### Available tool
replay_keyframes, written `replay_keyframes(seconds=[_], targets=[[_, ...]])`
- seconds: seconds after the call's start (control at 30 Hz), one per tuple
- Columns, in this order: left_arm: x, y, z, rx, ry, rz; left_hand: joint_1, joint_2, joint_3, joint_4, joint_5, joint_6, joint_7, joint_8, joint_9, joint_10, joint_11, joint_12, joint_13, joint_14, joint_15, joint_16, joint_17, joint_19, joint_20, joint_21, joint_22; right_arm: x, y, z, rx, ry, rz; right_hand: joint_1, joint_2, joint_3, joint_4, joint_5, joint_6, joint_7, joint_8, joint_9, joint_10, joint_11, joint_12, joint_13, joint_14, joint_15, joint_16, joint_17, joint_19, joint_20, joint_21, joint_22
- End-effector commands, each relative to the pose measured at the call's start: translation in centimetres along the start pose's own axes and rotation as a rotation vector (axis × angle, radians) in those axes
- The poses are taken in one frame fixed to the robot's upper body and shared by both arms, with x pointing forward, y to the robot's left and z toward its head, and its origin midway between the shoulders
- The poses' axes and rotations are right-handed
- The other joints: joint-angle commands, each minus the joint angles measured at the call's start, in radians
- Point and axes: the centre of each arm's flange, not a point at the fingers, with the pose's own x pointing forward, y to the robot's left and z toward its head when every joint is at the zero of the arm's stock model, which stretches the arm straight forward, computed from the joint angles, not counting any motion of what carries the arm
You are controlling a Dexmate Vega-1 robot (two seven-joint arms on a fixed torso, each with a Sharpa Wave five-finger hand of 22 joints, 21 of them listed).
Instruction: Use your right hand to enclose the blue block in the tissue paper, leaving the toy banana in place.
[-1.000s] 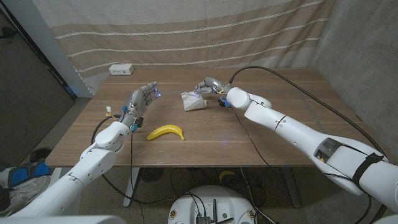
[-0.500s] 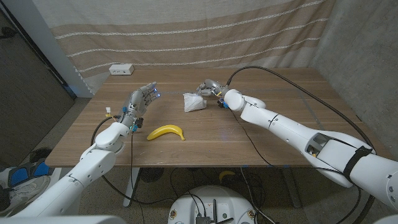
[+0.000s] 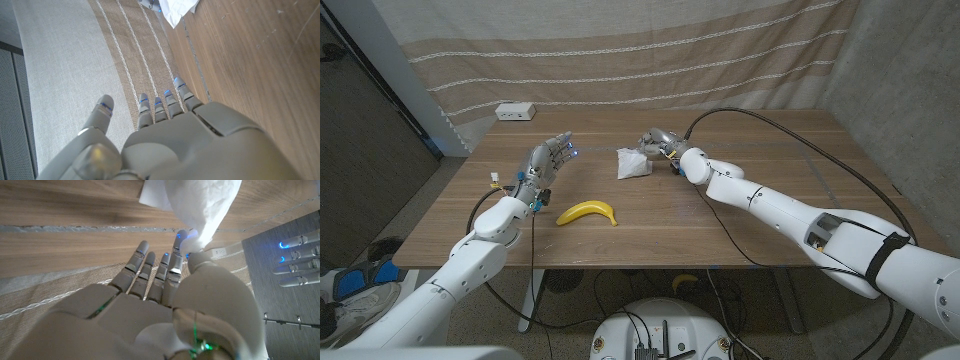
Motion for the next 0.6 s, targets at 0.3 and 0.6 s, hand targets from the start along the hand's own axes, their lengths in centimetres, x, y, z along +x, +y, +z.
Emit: replay_keyframes(seconds=[0.3, 0.6], targets=[[-0.18, -0.09, -0.04, -0.004, 0.005, 0.005, 0.005, -0.001, -0.004, 0.001, -0.003, 0.001, -0.004, -0.001, 0.005, 0.000, 0.002, -0.002, 0.005, 0.001, 0.006, 0.003, 0.002, 0.002, 0.005, -0.004, 0.004, -0.02, 1.67, -1.47, -0.056, 0.030, -0.030, 0.018, -0.015, 0.006, -0.013, -0.001, -0.163, -0.066, -0.089, -0.033, -0.042, -0.021, -0.019, 0.001, 0.005, -0.130, -0.003, -0.001, 0.002, -0.002, 0.014, -0.001], [-0.07, -0.12, 0.04, -0.001, 0.001, -0.007, 0.005, 0.000, -0.006, 0.001, -0.002, 0.001, -0.005, -0.001, 0.005, 0.000, -0.001, -0.002, 0.005, 0.000, 0.005, 0.003, 0.002, 0.004, 0.005, -0.005, 0.005, -0.22, 1.54, -1.41, -0.053, 0.028, -0.059, 0.014, -0.023, 0.003, -0.008, -0.006, -0.277, -0.102, -0.156, -0.061, -0.095, -0.023, -0.040, -0.001, -0.007, -0.129, -0.008, 0.003, -0.001, -0.002, 0.020, -0.001]])
